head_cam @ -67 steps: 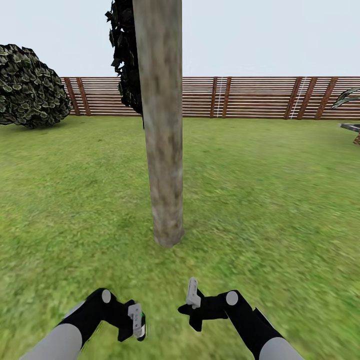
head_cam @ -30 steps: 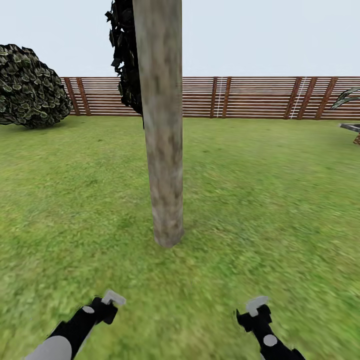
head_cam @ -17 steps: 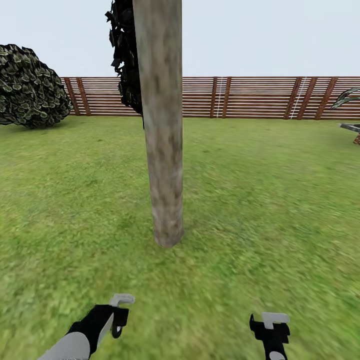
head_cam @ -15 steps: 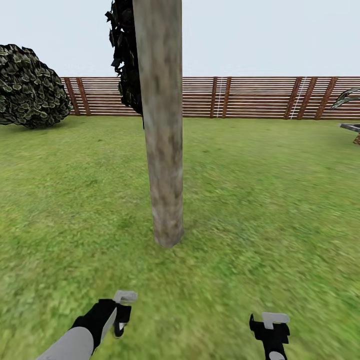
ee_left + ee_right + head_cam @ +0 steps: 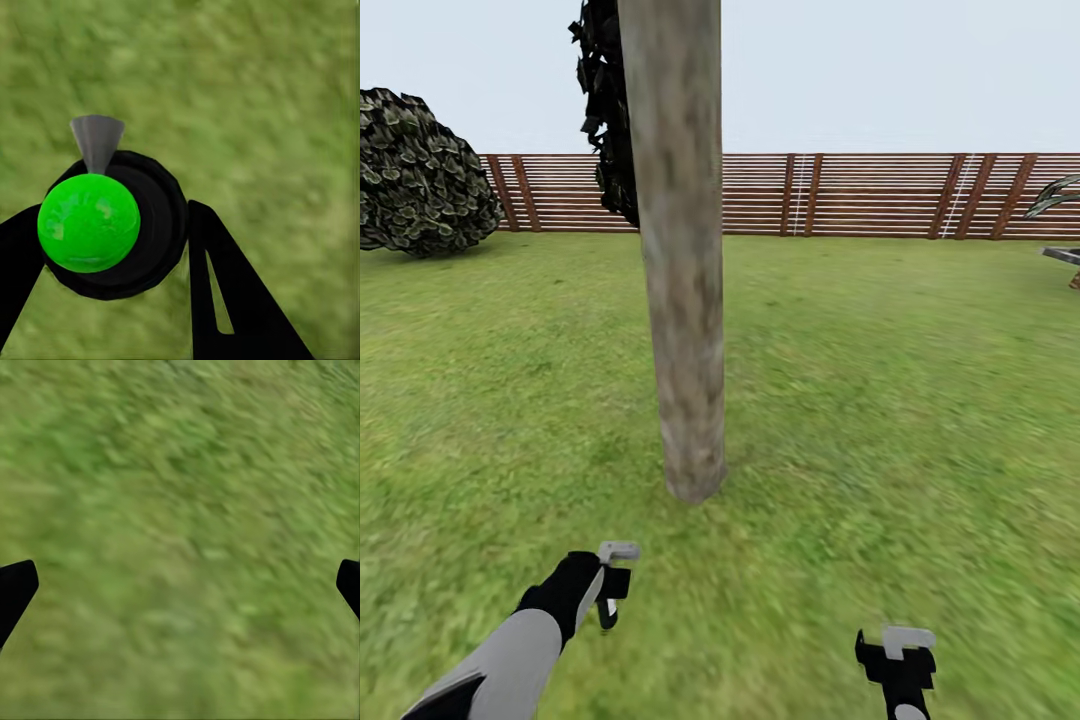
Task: In the garden, pick up the pesticide atomizer on the floor and spray pesticide onto both trees until each tree trunk is fully covered.
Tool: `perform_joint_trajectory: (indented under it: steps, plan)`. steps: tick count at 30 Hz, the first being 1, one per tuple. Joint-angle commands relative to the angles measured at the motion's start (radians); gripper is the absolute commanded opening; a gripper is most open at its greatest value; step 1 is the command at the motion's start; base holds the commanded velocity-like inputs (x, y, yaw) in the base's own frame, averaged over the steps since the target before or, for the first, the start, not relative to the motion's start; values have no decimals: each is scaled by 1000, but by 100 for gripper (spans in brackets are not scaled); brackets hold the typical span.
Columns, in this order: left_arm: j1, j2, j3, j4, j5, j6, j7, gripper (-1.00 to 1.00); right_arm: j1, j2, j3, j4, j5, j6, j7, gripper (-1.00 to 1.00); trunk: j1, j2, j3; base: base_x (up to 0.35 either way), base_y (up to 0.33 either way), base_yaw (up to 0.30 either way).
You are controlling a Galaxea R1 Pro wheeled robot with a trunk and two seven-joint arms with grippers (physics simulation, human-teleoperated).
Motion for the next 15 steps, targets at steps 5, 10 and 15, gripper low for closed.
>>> perform_joint_trajectory:
  steps: [5,10,15]
  plan:
    - [0,-14,7,-4,-10,0,-11,-100,-1,0,-8,2,11,-3,-2,100,0,0,-1,288,-140,0]
    - [-1,-24,7,-5,-11,-3,-12,-100,-1,1,-8,2,11,-3,-2,100,0,0,-1,219,-204,0]
    - [-2,-26,7,-5,-12,-4,-11,-100,-1,1,-8,2,11,-3,-2,100,0,0,-1,119,-256,0]
